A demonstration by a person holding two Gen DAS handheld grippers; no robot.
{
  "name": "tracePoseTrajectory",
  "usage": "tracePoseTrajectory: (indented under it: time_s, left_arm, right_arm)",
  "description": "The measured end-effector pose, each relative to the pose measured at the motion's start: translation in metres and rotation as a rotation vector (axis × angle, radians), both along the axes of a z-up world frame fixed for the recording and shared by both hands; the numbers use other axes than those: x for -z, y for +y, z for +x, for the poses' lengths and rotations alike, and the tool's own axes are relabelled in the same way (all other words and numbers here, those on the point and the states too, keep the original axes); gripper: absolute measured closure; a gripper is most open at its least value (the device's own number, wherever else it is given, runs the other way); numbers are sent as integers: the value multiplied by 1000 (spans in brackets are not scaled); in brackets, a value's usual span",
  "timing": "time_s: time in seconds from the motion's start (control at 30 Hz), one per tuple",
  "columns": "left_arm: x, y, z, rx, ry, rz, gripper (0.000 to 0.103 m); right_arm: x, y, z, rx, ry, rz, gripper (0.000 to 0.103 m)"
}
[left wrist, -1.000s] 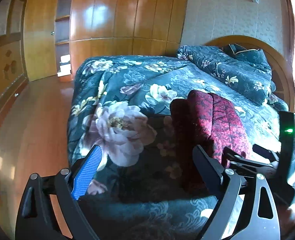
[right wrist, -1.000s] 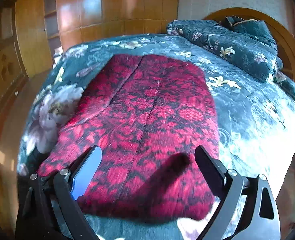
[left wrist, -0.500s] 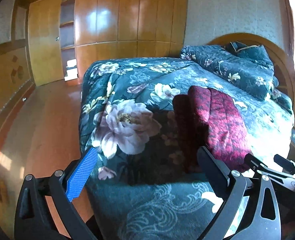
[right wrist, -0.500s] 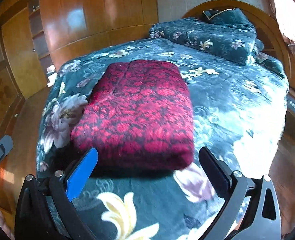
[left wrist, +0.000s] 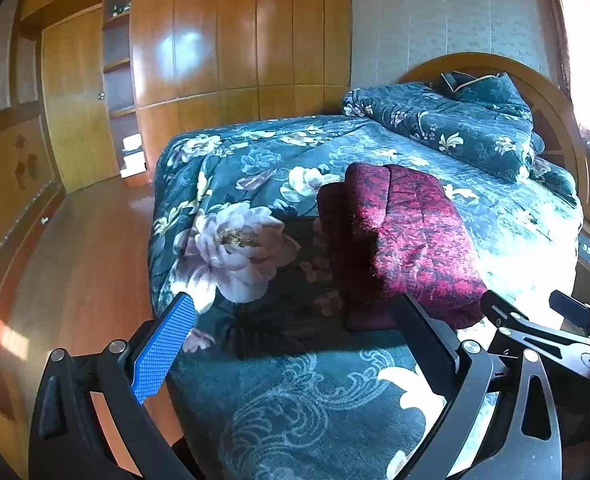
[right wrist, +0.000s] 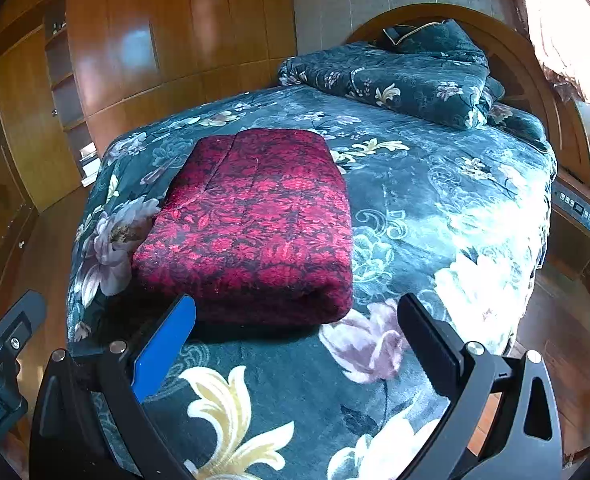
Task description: Fold small clothes
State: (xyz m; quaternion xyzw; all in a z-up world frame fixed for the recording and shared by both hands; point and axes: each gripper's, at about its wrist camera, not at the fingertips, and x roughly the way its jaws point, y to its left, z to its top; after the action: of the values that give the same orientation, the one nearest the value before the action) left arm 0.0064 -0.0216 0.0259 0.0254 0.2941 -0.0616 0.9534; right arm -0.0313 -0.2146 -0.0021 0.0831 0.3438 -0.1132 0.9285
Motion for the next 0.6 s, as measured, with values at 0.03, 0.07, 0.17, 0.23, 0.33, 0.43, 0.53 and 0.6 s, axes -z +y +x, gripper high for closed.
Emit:
tracePoseTrajectory:
  time_s: [0.03, 0.07, 0.17, 0.23, 0.33, 0.43, 0.53, 0.6]
  left_arm:
    - [0, 0, -1, -1, 0, 0, 4]
    - [0, 0, -1, -2, 0, 1, 4]
    - [0, -1, 0, -4, 2, 1, 4]
    - [0, 0, 0, -6, 3, -2, 4]
    - [0, 0, 1, -5, 4, -6, 4]
    - [0, 1, 2, -8, 8, -14, 4]
    - [0, 4, 3, -16, 10, -21, 4]
    - [-1, 5, 3, -21, 6, -25, 4]
  right_arm:
    - [0, 0, 0, -1, 2, -1, 2]
    - [0, 1, 0, -3, 1, 2, 2]
    - [-1, 1, 0, -3, -4, -3, 2]
    - [-2, 2, 1, -5, -6, -5, 2]
    - [-4, 4, 0, -5, -12, -10, 2]
    - [-6, 5, -1, -8, -17, -17, 2]
    - [-7, 8, -1, -13, -20, -22, 2]
    - [-7, 9, -1, -15, -21, -23, 2]
